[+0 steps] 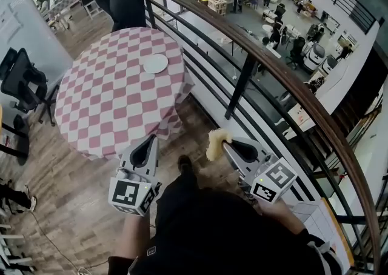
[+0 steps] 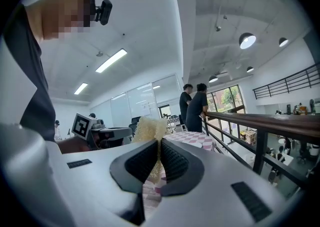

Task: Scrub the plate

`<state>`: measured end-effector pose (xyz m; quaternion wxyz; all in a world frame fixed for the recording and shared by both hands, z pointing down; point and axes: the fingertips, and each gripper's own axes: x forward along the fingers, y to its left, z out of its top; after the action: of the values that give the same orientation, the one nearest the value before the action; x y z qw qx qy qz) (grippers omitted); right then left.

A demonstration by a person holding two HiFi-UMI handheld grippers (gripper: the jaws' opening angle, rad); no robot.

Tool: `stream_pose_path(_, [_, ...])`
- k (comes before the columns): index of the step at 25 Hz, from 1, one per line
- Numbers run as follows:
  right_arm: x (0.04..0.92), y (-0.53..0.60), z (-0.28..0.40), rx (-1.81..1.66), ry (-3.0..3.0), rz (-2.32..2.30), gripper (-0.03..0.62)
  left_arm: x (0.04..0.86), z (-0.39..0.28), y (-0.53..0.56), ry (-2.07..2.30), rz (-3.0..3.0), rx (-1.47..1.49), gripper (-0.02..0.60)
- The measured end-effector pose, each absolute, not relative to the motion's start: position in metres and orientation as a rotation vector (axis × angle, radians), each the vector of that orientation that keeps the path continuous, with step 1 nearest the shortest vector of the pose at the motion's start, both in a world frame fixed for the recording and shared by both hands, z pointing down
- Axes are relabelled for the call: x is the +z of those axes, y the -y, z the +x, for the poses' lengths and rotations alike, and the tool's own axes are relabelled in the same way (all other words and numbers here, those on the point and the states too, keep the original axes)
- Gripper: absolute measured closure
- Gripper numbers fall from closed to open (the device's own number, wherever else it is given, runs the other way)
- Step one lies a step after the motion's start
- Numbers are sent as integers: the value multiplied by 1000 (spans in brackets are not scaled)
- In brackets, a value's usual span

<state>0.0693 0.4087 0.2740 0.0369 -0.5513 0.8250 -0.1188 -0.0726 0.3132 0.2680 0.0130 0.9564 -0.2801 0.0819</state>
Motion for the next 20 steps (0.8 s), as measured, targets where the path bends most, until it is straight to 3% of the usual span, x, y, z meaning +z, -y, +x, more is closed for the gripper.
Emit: stream_pose_path(20, [278, -220, 109, -479, -2605, -1680, 563, 280, -25, -132, 865, 2899, 233, 575])
